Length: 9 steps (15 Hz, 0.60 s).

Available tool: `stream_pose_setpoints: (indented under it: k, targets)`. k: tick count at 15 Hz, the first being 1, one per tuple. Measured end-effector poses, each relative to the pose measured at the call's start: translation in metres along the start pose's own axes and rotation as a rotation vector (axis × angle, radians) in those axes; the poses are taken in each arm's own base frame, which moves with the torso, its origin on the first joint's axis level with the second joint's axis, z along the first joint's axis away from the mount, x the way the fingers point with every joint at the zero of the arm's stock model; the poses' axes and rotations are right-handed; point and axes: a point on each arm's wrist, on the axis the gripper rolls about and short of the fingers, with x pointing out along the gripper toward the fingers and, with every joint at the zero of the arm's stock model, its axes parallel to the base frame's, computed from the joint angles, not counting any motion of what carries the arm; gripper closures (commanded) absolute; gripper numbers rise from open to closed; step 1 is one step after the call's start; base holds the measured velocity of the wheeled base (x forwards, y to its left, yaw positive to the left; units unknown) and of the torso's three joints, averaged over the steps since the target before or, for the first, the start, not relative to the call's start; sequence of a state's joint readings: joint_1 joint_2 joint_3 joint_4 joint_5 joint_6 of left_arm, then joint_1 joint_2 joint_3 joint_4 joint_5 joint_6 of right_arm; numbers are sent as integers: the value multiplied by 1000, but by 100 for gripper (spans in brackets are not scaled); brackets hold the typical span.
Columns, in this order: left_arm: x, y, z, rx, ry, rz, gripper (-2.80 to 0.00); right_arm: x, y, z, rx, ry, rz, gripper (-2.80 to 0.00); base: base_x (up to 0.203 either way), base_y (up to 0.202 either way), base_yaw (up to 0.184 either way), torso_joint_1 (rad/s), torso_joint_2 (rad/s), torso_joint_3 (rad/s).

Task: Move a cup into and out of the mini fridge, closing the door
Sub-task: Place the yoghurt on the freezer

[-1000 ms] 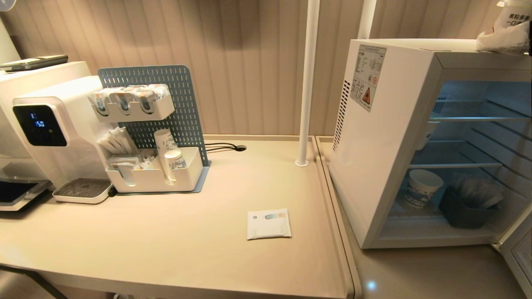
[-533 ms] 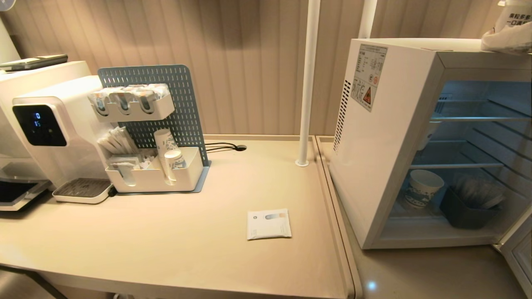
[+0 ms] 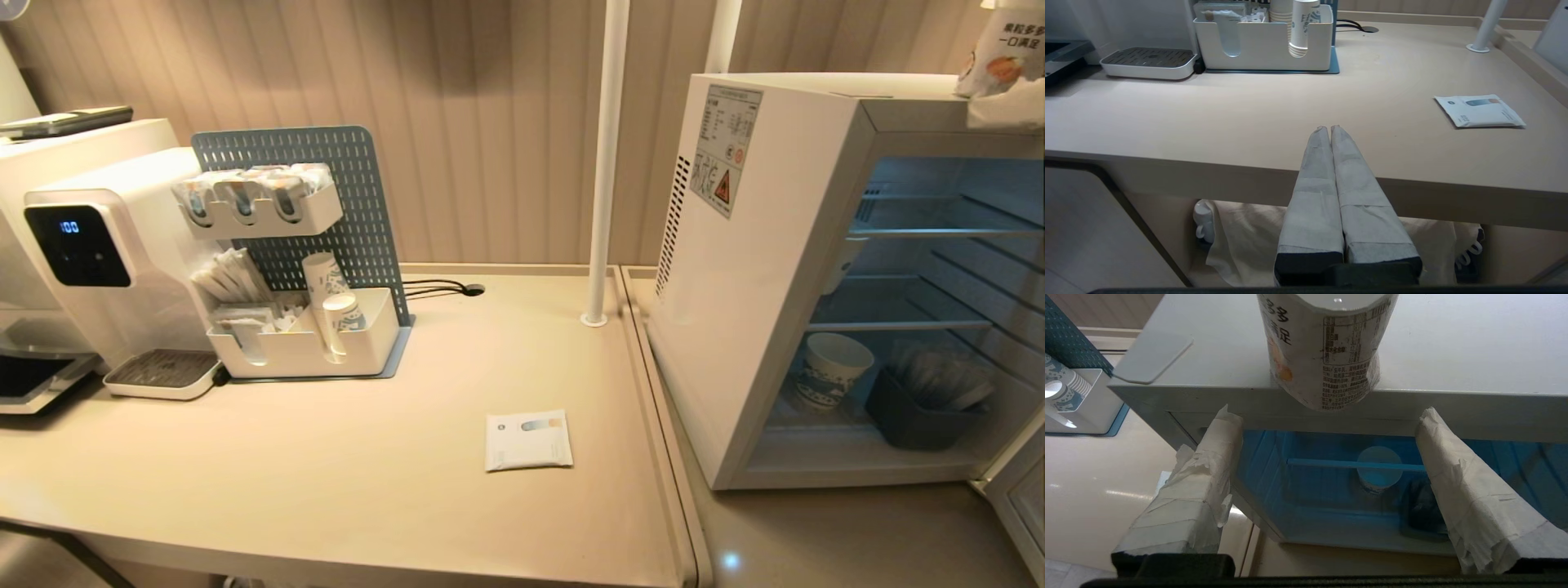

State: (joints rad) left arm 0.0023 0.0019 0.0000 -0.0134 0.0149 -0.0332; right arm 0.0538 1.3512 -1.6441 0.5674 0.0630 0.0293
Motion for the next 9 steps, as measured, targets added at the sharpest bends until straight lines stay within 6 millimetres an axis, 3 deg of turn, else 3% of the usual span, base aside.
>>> stream_pose_setpoints:
  k: [5, 6, 9]
  targets:
    - [0, 0, 0, 0, 0, 0, 0, -40, 2, -10, -21, -50, 1, -280, 0, 0, 0, 0, 0, 0]
    - [0, 0, 0, 0, 0, -1, 0, -49, 3, -13, -24, -63, 1, 0, 0, 0, 0, 0, 0, 0]
    - [0, 0, 0, 0, 0, -1, 0, -80, 4, -29, -29, -96, 8, 0, 0, 0, 0, 0, 0, 0]
